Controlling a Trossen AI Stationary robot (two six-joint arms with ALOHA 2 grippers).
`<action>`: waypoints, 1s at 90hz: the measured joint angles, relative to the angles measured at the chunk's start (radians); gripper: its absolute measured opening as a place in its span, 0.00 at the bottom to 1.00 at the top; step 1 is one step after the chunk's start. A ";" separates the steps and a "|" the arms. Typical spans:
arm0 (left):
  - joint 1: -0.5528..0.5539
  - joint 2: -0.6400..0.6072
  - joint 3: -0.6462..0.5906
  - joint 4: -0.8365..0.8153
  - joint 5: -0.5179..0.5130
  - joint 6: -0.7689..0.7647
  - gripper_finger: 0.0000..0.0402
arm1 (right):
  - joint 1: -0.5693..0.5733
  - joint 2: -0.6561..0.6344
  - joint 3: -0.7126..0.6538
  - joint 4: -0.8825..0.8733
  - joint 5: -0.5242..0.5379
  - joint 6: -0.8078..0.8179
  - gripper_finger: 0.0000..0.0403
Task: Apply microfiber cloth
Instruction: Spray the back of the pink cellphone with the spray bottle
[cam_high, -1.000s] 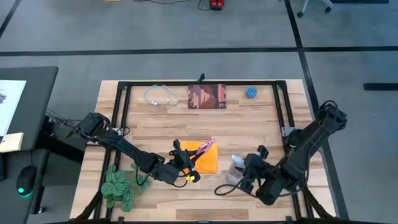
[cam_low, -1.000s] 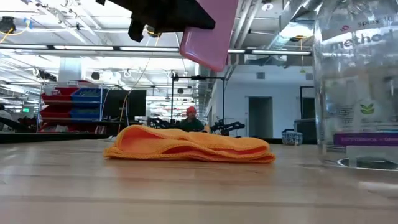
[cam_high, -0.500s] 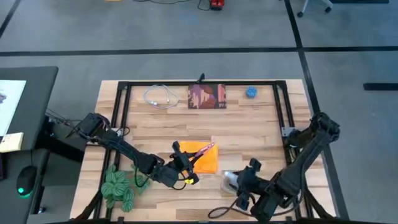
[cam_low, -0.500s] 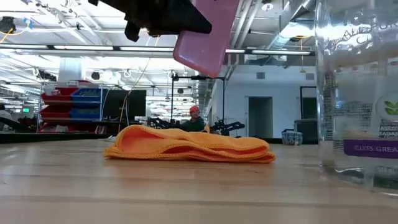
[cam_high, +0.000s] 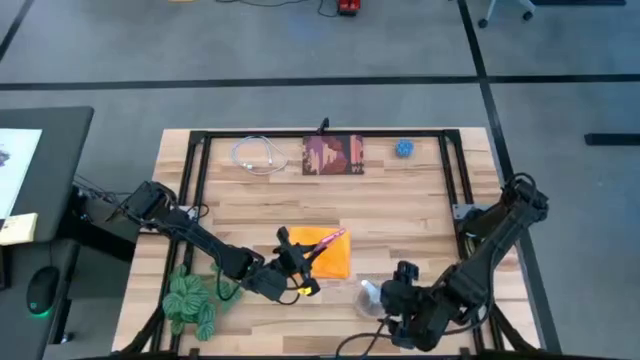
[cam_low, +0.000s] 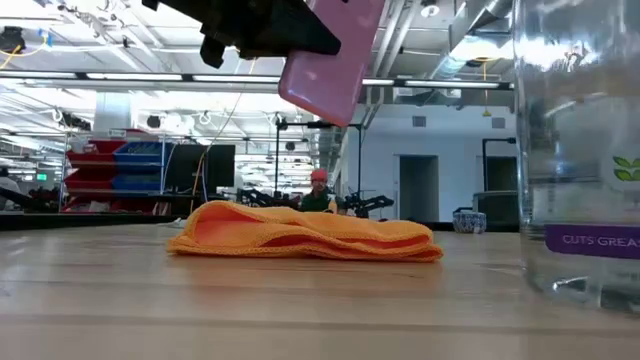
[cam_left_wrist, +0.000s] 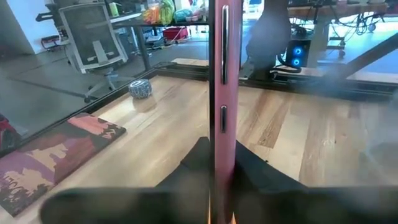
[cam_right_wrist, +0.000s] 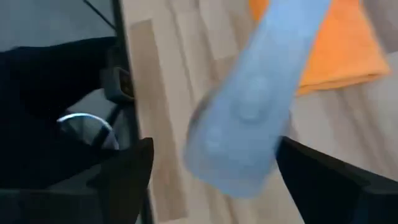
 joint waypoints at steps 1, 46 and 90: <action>0.000 0.000 0.000 0.000 0.000 0.000 0.02 | 0.000 0.000 0.000 0.006 0.000 -0.005 0.78; 0.000 0.000 -0.001 0.001 0.020 -0.009 0.02 | 0.064 -0.041 -0.113 0.002 0.037 -0.429 0.76; 0.000 0.000 -0.001 0.001 0.020 -0.023 0.02 | -0.098 -0.371 -0.661 0.799 0.052 -0.734 0.76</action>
